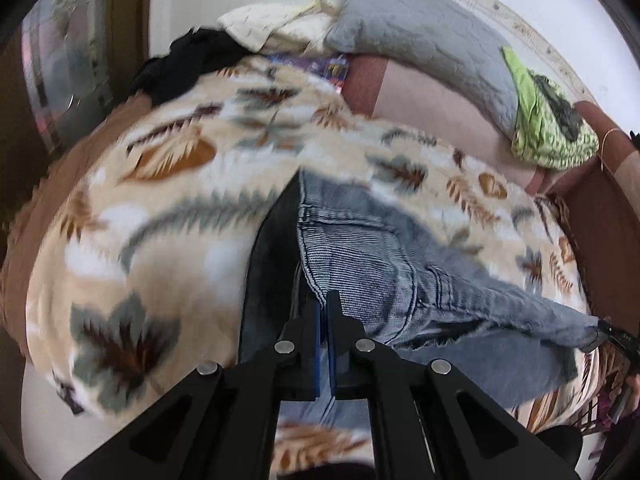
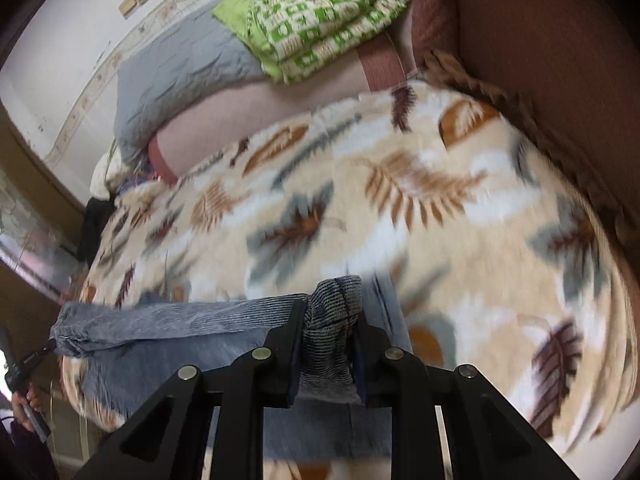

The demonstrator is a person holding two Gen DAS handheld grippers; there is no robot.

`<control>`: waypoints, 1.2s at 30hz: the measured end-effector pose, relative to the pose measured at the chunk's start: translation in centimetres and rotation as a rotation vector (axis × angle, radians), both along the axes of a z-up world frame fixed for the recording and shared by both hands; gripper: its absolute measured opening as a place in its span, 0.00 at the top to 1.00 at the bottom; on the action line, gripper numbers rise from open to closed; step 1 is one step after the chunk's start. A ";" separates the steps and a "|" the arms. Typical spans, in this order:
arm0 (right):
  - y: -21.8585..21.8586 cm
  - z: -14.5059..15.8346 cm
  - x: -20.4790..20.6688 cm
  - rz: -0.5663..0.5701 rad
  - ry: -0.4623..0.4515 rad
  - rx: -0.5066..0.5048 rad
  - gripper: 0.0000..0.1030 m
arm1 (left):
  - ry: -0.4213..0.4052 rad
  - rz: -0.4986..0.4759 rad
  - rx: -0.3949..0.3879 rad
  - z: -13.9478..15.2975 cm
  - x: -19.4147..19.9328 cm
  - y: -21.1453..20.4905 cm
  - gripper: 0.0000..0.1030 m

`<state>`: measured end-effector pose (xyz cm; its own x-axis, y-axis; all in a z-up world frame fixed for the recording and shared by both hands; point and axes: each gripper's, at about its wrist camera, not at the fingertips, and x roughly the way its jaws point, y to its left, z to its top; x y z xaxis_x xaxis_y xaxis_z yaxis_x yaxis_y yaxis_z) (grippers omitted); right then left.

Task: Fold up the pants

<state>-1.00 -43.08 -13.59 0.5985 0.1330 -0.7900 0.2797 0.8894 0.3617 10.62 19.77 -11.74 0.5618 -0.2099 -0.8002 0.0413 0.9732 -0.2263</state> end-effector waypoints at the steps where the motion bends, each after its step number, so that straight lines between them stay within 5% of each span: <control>1: 0.3 -0.5 -1.5 0.013 0.002 0.008 0.78 | 0.009 0.003 0.000 -0.7 -0.8 0.2 0.98; 8: 2.5 -4.0 -6.8 0.101 0.101 0.004 0.74 | 0.087 0.033 0.012 -6.0 -4.7 1.3 0.97; 13: 2.8 -4.4 -7.7 0.147 0.192 0.001 0.53 | 0.117 0.054 0.025 -7.4 -5.8 1.7 0.96; 19: 1.0 -1.1 -7.4 0.118 0.071 0.019 0.43 | 0.080 0.058 0.121 -5.5 -7.1 1.8 0.95; 22: -0.3 -0.9 -5.9 0.060 0.031 0.030 0.43 | 0.052 0.084 0.155 -4.1 -8.1 2.7 0.95; 30: -1.2 -5.3 -0.7 0.002 0.113 0.018 0.45 | -0.009 0.017 0.106 -1.3 -8.7 0.2 0.95; 36: -0.3 -7.2 0.6 0.046 0.183 -0.019 0.63 | 0.006 -0.083 0.080 -2.4 -7.4 -4.7 0.95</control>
